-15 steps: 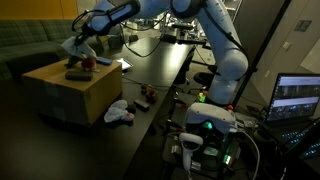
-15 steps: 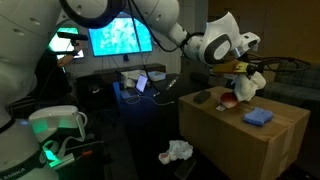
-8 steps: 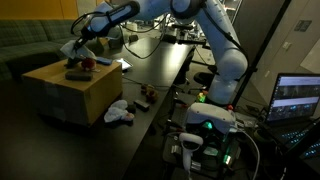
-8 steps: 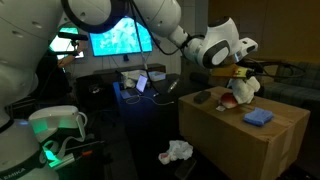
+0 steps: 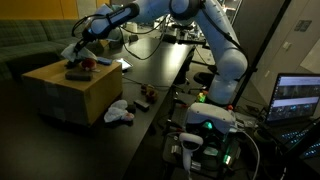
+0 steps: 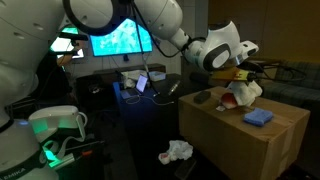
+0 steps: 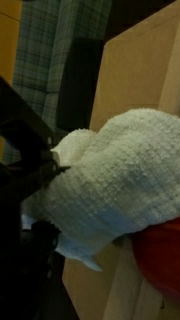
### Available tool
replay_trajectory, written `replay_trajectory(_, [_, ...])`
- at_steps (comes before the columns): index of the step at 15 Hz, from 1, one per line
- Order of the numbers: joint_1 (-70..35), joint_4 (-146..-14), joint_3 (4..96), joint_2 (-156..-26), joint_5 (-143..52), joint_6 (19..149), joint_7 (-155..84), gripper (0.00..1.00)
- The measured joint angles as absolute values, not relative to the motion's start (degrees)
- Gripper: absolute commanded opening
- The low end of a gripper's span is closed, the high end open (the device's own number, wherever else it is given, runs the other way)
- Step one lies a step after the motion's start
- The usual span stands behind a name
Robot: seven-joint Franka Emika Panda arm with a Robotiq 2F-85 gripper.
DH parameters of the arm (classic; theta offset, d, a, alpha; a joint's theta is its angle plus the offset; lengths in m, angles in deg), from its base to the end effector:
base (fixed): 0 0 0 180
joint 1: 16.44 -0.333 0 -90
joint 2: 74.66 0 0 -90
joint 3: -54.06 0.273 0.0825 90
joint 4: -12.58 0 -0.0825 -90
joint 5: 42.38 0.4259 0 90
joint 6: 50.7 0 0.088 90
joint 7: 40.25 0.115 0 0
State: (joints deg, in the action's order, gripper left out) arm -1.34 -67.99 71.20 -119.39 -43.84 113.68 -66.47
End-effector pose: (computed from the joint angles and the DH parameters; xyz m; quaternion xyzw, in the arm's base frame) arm 0.7881 -0.0242 0.2757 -0.9198 -0.1649 -0.3560 0.0015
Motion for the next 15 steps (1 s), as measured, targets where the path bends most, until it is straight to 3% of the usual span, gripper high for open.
replay_trajectory(3, [-1.21, -67.49, 71.19, -119.38, -43.84, 113.93, -66.54, 0.97])
replay_trajectory(4, [-1.13, -67.23, 71.18, -119.37, -43.84, 113.95, -66.54, 1.00])
replay_trajectory(15, [1.58, -70.90, 67.41, -116.23, -43.84, 109.57, -66.57, 1.00])
